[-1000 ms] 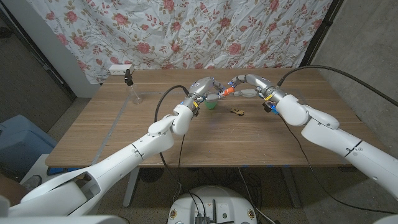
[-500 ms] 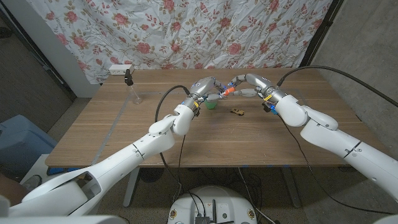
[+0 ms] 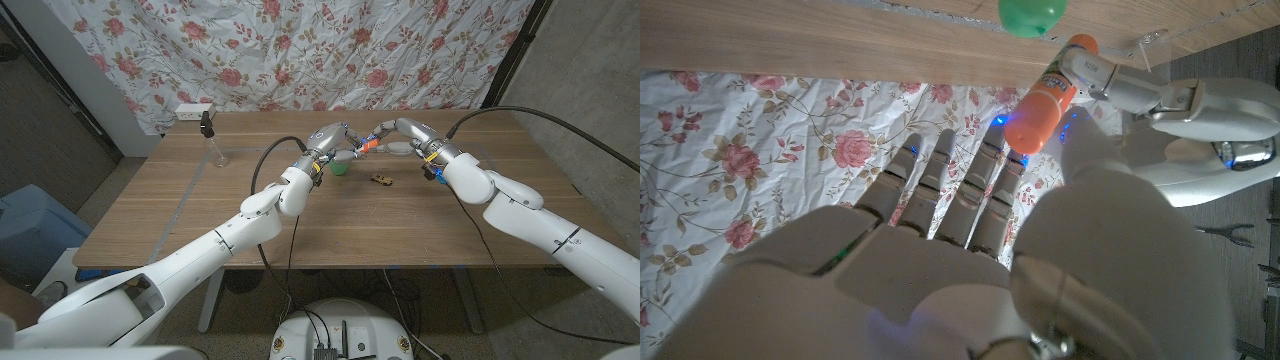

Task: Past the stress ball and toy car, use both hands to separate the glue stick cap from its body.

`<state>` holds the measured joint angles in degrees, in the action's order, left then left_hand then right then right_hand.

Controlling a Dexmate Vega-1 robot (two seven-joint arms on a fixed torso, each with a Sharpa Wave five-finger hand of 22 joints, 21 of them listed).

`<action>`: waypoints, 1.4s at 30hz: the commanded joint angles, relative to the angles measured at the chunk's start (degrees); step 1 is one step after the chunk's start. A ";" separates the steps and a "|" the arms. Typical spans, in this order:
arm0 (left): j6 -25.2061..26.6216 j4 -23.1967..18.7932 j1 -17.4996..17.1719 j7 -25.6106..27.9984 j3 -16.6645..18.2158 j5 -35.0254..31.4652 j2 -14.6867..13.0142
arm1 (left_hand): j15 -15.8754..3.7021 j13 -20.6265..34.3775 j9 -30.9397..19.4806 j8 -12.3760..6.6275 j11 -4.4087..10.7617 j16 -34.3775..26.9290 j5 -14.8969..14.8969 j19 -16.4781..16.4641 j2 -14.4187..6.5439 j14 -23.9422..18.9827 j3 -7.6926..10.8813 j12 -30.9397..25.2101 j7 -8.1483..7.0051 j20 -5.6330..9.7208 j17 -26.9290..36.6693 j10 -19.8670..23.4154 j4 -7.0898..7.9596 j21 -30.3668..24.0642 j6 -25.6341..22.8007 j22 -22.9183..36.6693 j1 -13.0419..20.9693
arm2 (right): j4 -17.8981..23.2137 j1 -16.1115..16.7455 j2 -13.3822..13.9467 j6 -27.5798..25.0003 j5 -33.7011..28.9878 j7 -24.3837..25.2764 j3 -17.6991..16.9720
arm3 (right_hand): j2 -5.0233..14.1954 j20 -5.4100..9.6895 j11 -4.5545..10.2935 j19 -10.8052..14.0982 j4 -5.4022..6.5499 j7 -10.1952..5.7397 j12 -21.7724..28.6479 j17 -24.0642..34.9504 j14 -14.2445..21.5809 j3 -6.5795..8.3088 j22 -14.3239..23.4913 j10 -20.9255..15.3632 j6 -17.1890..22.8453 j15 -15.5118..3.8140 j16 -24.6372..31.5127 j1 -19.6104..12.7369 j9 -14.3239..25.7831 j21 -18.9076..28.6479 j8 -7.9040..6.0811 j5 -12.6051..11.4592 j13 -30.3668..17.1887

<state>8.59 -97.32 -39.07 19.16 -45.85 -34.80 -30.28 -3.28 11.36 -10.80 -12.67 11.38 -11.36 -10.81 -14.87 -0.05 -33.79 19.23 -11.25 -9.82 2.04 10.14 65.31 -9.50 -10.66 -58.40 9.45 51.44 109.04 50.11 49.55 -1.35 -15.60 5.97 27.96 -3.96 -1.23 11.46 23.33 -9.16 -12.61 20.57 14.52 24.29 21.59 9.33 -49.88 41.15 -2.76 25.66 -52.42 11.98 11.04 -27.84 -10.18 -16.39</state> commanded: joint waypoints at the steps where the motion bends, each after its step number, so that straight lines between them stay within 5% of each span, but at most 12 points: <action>1: -0.63 0.38 0.23 -0.18 -0.08 0.17 -0.07 | -7.75 0.17 -0.34 -0.15 1.52 0.29 -0.22 0.36 -1.69 -0.40 0.53 -0.28 0.85 -0.02 0.04 1.98 0.13 -0.09 -6.25 0.22 0.75 | -1.16 -0.83 0.55 1.21 1.36 -1.44 -0.39 | 0.37 0.03 -0.07 0.62 0.12 -0.07 -0.09 0.24 0.61 -0.10 0.18 -0.63 0.53 -6.22 0.44 -0.77 -0.04 -0.18 -0.41 -0.24 -0.17; 23: -0.91 0.47 0.07 0.50 -0.09 0.02 0.14 | -7.73 0.17 -0.35 -0.02 1.52 0.31 -0.23 0.38 -1.79 -0.47 0.60 -0.24 0.96 -0.05 0.04 1.96 0.10 -0.09 -6.14 0.22 0.66 | -2.36 -1.25 0.31 3.14 2.02 -1.68 -0.28 | 2.19 0.22 0.81 1.34 0.15 -0.11 -0.06 0.51 3.44 -1.71 0.18 -5.57 5.80 -8.00 3.73 -2.32 -0.12 -0.23 -2.08 -0.01 -1.88; 42: -2.28 1.55 0.60 0.72 -0.17 0.17 0.34 | -7.79 0.17 -0.37 -0.02 1.52 0.31 -0.24 0.37 -1.96 -0.55 0.72 -0.22 0.96 -0.02 0.04 1.96 0.07 -0.10 -6.31 0.22 0.64 | -0.75 -0.11 0.58 1.82 1.48 -0.61 -1.06 | 3.92 2.25 1.05 2.19 0.23 -0.03 -0.36 1.75 5.27 -3.73 0.22 -10.79 9.61 -8.51 7.33 -4.38 -0.34 -0.14 -3.05 -1.35 -2.48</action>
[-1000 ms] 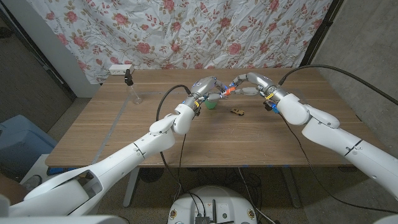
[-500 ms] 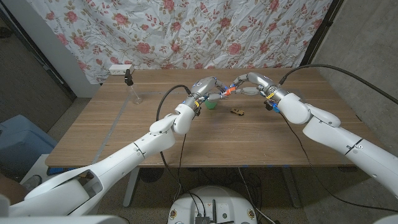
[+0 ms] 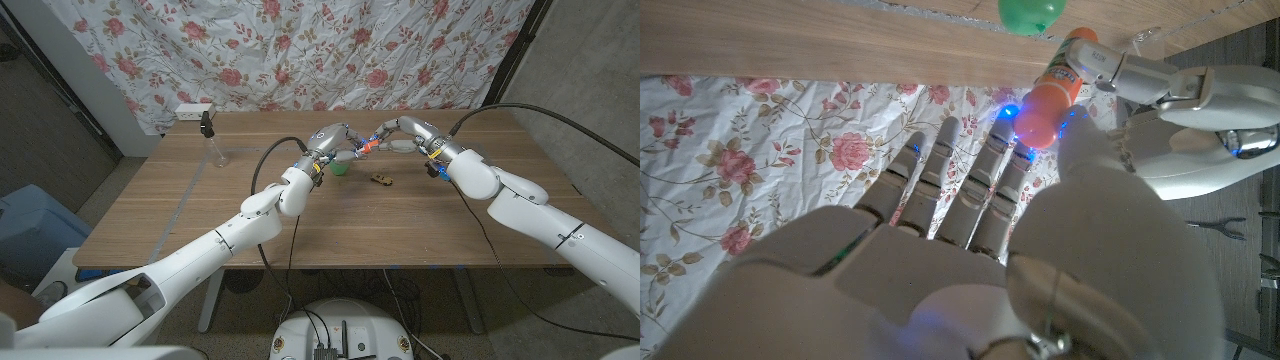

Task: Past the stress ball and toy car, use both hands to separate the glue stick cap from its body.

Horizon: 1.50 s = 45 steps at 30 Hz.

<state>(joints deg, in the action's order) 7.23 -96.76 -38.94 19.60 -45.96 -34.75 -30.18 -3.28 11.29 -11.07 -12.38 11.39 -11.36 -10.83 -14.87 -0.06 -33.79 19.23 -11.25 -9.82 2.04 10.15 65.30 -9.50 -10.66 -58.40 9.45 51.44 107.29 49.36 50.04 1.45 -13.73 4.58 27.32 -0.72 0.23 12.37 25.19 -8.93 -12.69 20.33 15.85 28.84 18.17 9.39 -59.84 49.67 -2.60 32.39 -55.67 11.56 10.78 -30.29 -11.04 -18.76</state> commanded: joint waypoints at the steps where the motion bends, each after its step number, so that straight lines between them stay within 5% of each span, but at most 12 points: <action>1: -0.92 1.06 0.47 0.31 -0.05 0.17 0.30 | -7.80 0.24 -0.09 -0.32 1.52 0.31 -0.22 0.38 -1.97 -0.56 0.73 -0.22 0.94 -0.03 0.03 1.97 0.08 -0.09 -6.32 0.22 0.64 | 1.02 0.61 0.04 -1.01 -0.39 0.76 -0.41 | 0.84 0.94 0.15 0.38 0.00 0.08 -0.10 0.48 0.80 -0.31 0.16 -0.99 1.40 -8.75 0.71 -1.27 0.07 0.13 -0.69 -0.52 -0.14; 45: -0.29 0.12 -0.37 -0.06 0.66 0.24 -0.86 | -7.83 0.24 -0.09 -0.19 1.51 0.35 -0.20 0.36 -1.97 -0.61 0.84 -0.19 1.08 0.04 0.04 1.97 0.00 -0.10 -6.29 0.22 0.50 | 0.96 0.08 -0.14 -0.72 1.24 -0.19 -0.53 | 2.55 0.78 0.12 1.58 -0.03 0.15 0.26 0.70 2.28 -0.44 0.15 -3.22 2.89 -9.00 1.34 -2.84 -0.04 0.25 -0.83 -0.28 -0.78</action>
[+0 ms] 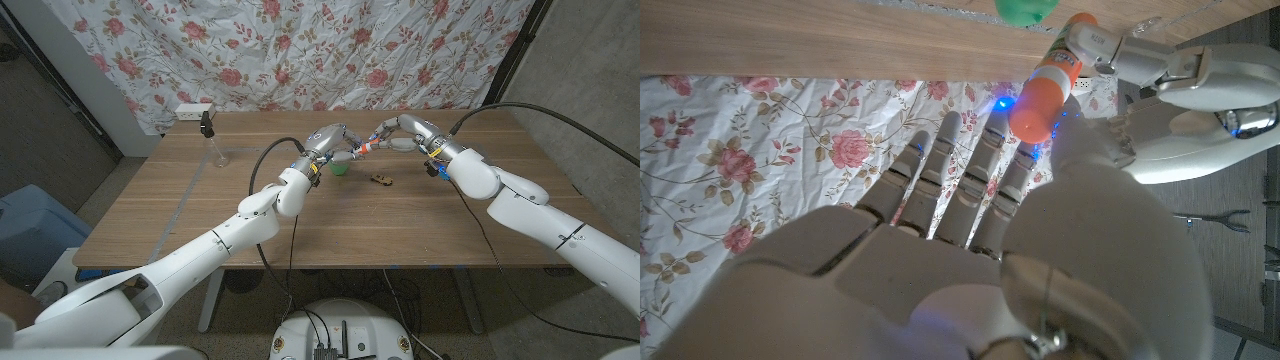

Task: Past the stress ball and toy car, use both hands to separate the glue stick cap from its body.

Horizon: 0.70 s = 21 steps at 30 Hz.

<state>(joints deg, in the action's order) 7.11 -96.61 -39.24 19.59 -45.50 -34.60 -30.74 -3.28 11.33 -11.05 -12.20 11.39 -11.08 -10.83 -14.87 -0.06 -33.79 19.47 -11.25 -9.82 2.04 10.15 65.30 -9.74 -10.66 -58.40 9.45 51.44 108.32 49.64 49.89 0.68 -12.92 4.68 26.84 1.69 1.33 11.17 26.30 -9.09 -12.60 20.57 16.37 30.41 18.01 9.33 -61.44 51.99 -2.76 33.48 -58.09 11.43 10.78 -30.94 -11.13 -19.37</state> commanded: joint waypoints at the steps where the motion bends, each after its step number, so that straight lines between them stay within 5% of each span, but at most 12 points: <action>1: 0.26 -0.16 -0.13 -0.11 0.22 0.00 -0.22 | -7.84 0.20 -0.11 -0.37 1.51 0.07 -0.21 0.35 -1.98 -0.62 0.61 -0.19 1.05 0.05 0.04 1.98 0.24 -0.10 -6.29 0.22 0.50 | -0.07 -0.24 0.05 0.03 0.38 -0.32 -0.04 | 0.13 -0.34 1.31 0.46 0.14 0.06 -0.01 0.16 0.69 -0.30 0.20 -1.60 0.57 -8.80 0.21 -0.38 0.09 0.23 -0.17 -0.18 -0.15; 21: 0.98 0.68 0.27 0.14 0.14 0.24 0.30 | -7.83 0.19 -0.12 -0.32 1.51 0.05 -0.20 0.32 -1.98 -0.63 0.62 -0.17 1.13 0.06 0.05 1.95 0.21 -0.11 -6.25 0.22 0.51 | -0.39 -0.23 0.22 -0.25 0.90 -0.30 -0.36 | 0.27 -0.54 1.22 0.57 0.33 0.04 -0.34 0.03 0.74 -0.64 0.21 -1.44 0.50 -8.82 -0.05 -0.16 0.08 0.16 0.03 0.04 -0.21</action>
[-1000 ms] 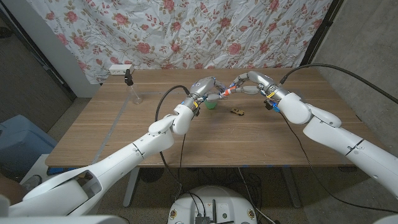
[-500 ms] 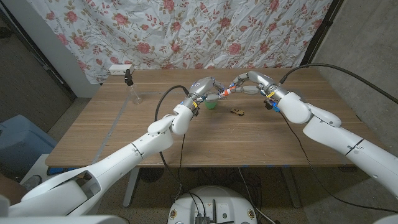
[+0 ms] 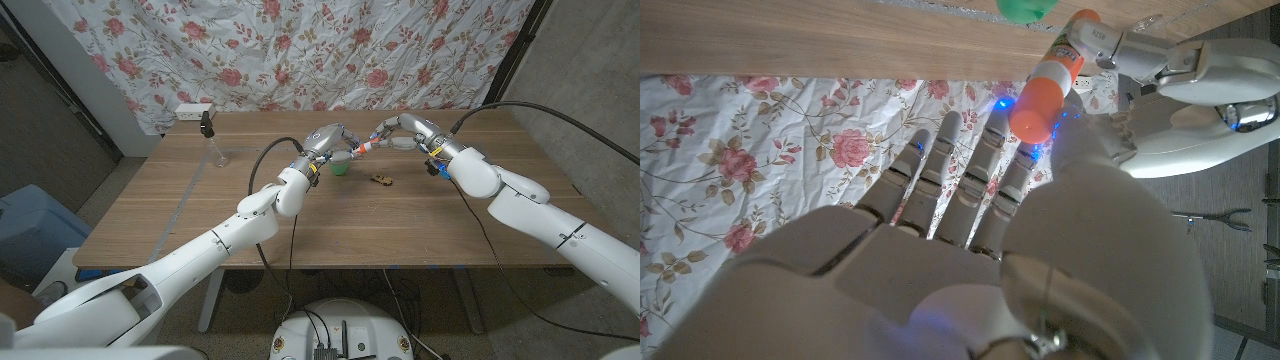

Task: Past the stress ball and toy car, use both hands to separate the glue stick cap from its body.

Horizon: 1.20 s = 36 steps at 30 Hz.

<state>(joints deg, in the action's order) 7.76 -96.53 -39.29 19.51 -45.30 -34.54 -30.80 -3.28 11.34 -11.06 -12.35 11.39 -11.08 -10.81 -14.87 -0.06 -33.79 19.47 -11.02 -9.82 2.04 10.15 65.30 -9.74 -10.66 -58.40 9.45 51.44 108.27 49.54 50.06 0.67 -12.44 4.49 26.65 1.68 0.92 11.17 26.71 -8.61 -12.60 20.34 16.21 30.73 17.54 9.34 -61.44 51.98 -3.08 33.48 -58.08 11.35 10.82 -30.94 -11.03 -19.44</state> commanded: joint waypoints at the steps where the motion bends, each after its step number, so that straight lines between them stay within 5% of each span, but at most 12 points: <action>1: 0.30 0.66 0.37 0.21 -0.09 0.21 0.37 | -7.82 0.19 -0.11 -0.17 1.51 0.05 -0.21 0.32 -1.98 -0.64 0.62 -0.40 1.13 0.03 0.06 1.96 0.21 -0.11 -6.25 0.22 0.50 | -0.43 -0.13 -0.01 -0.29 0.40 0.03 -0.18 | 0.28 -0.09 1.22 0.14 -0.10 0.03 -0.15 0.19 0.44 -0.21 0.20 -1.41 0.49 -8.45 -0.05 -0.10 0.16 0.11 0.05 -0.04 -0.13; 36: 1.45 -4.04 -1.40 -3.49 2.26 1.13 -4.35 | -7.82 0.19 -0.12 -0.12 1.51 0.08 -0.20 0.31 -1.98 -0.61 0.67 -0.38 1.07 0.02 0.05 1.95 0.20 -0.11 -6.25 0.22 0.45 | 2.05 -0.52 2.34 -7.68 -0.54 -1.16 -0.41 | 0.44 -0.26 1.22 -0.05 0.02 -0.06 -1.01 0.06 0.21 -0.83 0.21 -0.56 -0.34 -8.22 -0.51 0.31 0.12 -0.04 0.75 0.12 -0.16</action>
<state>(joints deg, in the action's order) 9.10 -98.85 -39.93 17.39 -44.15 -33.72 -33.17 -3.28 11.31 -11.06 -12.24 11.39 -11.08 -10.63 -14.87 -0.20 -33.79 19.47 -11.03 -9.82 2.04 10.15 65.30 -9.75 -10.66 -58.40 9.45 51.30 108.86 49.23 51.21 -3.92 -12.01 4.72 25.88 2.07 0.91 11.41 26.70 -8.62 -12.80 19.46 16.23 30.72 16.74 9.48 -61.20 51.76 -3.07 33.03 -57.66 11.33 10.82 -30.47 -11.02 -19.30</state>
